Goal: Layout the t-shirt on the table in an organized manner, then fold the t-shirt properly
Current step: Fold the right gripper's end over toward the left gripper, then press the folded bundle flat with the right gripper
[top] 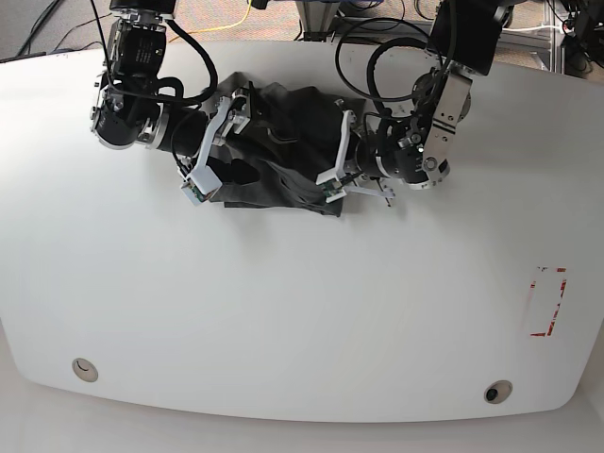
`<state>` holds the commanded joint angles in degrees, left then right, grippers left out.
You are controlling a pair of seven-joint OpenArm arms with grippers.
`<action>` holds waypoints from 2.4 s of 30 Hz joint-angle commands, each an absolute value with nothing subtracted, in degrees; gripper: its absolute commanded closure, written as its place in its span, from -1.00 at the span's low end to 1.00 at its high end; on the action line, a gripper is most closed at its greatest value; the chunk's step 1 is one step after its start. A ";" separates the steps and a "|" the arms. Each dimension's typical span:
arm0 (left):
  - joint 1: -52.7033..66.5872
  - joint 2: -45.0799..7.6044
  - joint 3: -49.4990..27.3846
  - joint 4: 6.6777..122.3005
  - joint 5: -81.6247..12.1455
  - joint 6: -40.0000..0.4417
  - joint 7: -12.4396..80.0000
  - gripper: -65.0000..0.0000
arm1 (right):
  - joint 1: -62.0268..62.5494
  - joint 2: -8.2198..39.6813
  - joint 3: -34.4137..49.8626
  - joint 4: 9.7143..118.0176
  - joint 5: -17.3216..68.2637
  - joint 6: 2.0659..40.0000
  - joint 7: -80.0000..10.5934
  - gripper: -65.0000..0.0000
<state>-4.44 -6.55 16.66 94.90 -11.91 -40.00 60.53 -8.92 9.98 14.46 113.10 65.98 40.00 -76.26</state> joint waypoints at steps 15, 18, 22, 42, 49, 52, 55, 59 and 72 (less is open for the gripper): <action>-4.35 -6.64 9.98 103.16 -13.05 -40.00 60.53 0.93 | -10.95 11.47 17.19 112.92 65.63 40.00 -76.26 -1.00; -4.35 -6.64 6.81 104.75 -15.34 -40.00 60.53 0.93 | -11.30 11.12 17.10 112.84 65.54 40.00 -76.26 -1.00; -4.35 -6.73 0.48 105.98 -18.95 -40.00 60.53 0.93 | -11.47 9.98 17.01 112.75 65.45 40.00 -76.26 -1.00; -7.25 -18.59 -25.36 105.98 -24.92 -40.00 60.53 0.93 | -8.40 4.88 5.67 110.37 52.09 40.00 -76.09 -1.00; -4.70 -20.62 -31.25 106.15 -25.01 -40.00 60.53 0.93 | -4.53 1.80 0.57 103.25 52.09 40.00 -76.00 -1.00; -4.62 -21.41 -33.36 106.15 -25.01 -40.00 60.53 0.93 | -1.89 -0.13 -1.54 100.44 52.18 40.00 -76.26 -1.00; -4.53 -21.32 -34.33 106.15 -25.10 -40.00 60.53 0.93 | 1.71 -0.48 -5.05 98.42 52.26 40.00 -76.35 -1.00; -4.44 -22.73 -35.38 106.15 -25.10 -40.00 60.53 0.93 | 5.67 -3.30 -6.99 94.99 53.14 40.00 -76.35 -1.00; -4.88 -22.81 -35.30 106.24 -25.19 -40.00 60.53 0.93 | 16.13 -7.60 -9.54 82.15 57.19 40.00 -76.35 -1.00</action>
<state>-4.88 -22.81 -35.30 106.24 -25.19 -40.00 60.53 16.13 -7.60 -9.54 82.15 57.19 40.00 -76.35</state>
